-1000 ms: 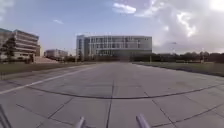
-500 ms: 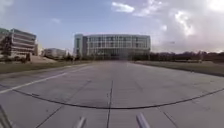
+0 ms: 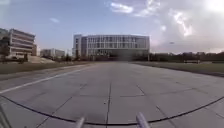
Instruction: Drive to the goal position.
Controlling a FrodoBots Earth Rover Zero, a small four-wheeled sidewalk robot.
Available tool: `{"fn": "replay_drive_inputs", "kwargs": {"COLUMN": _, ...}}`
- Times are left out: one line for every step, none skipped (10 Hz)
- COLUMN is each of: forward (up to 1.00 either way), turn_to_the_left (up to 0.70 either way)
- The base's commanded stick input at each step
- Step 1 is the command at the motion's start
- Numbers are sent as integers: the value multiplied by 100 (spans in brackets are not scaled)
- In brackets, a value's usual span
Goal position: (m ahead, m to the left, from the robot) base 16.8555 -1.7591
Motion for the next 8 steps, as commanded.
{"fn": "replay_drive_inputs", "kwargs": {"forward": 45, "turn_to_the_left": 0}}
{"fn": "replay_drive_inputs", "kwargs": {"forward": 45, "turn_to_the_left": 0}}
{"fn": "replay_drive_inputs", "kwargs": {"forward": 45, "turn_to_the_left": 0}}
{"fn": "replay_drive_inputs", "kwargs": {"forward": 45, "turn_to_the_left": 0}}
{"fn": "replay_drive_inputs", "kwargs": {"forward": 45, "turn_to_the_left": 0}}
{"fn": "replay_drive_inputs", "kwargs": {"forward": 45, "turn_to_the_left": 0}}
{"fn": "replay_drive_inputs", "kwargs": {"forward": 45, "turn_to_the_left": 0}}
{"fn": "replay_drive_inputs", "kwargs": {"forward": 45, "turn_to_the_left": 0}}
